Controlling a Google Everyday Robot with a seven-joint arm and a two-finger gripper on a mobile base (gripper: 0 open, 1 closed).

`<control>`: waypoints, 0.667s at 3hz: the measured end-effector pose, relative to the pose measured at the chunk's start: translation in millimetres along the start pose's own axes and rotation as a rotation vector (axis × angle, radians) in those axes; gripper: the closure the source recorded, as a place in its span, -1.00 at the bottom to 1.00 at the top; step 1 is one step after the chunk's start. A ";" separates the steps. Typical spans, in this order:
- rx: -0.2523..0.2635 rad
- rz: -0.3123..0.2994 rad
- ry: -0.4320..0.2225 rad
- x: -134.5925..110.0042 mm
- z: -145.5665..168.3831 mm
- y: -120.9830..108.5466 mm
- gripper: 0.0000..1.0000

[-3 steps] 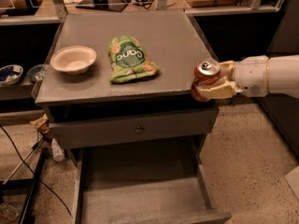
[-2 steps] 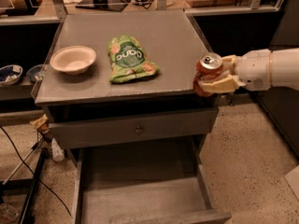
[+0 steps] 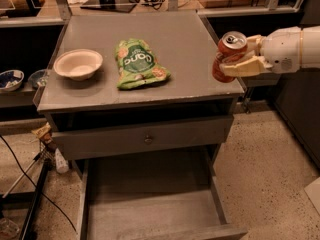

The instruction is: Pick coke can from middle drawer and place on counter

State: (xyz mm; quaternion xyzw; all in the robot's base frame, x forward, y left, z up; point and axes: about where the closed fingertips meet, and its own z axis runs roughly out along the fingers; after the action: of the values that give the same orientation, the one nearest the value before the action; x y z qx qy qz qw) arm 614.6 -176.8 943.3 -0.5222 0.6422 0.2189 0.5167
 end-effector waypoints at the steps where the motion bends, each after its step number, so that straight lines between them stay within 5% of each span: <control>1: -0.043 0.040 -0.024 5.7 11.0 -0.3 1.00; 2: -0.121 0.072 -0.037 10.7 47.4 -10.0 1.00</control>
Offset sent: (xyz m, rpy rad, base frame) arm 0.0370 0.0267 -0.0288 0.0608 0.1088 0.1078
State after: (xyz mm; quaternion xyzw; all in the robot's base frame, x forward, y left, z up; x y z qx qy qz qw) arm 645.0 -146.3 918.7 -0.5252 0.6362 0.2854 0.4878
